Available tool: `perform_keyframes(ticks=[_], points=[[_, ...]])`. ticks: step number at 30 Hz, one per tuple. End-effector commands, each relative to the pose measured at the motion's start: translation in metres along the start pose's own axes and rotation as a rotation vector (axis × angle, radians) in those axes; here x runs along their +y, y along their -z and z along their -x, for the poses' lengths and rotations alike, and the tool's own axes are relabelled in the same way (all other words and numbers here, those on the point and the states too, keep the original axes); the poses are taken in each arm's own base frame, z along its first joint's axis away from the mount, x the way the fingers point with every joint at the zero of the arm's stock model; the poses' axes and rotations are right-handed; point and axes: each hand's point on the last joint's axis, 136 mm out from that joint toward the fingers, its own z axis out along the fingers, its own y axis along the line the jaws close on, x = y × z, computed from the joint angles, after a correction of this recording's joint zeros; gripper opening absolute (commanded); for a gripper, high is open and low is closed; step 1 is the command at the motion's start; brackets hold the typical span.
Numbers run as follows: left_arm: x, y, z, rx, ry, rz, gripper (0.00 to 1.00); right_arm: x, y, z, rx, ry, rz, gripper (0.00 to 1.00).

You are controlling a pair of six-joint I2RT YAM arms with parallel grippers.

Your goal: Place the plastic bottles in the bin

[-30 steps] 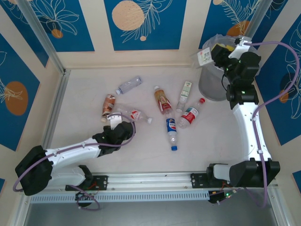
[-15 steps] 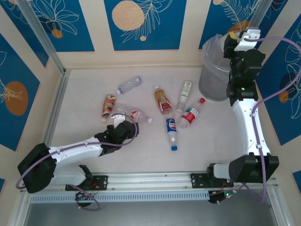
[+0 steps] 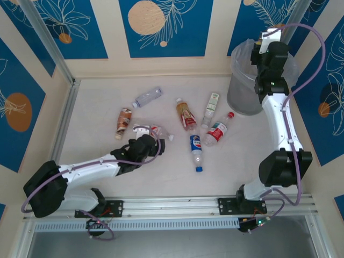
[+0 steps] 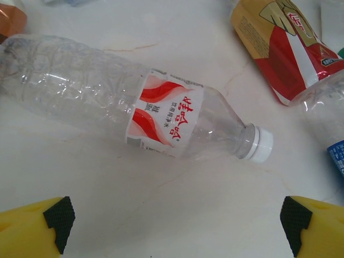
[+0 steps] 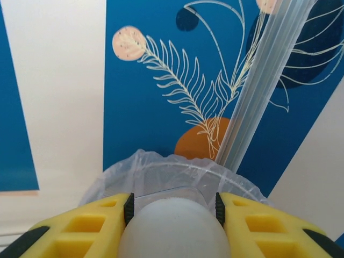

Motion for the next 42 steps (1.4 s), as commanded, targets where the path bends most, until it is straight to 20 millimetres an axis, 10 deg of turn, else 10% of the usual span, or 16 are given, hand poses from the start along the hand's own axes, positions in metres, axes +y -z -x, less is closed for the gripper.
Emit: perform_keyframes(ticks=[1, 27, 42], points=[[-0.008, -0.001, 0.01, -0.017, 0.013, -0.033, 1.0, 0.006, -0.01, -0.005, 0.059, 0.095, -0.031, 0.31], [0.009, 0.003, 0.003, -0.007, 0.026, 0.028, 1.0, -0.006, -0.097, -0.155, 0.61, -0.051, -0.04, 0.47], [0.019, 0.009, 0.003, -0.022, 0.036, 0.054, 1.0, 0.001, -0.104, -0.169, 0.672, -0.121, -0.005, 0.65]])
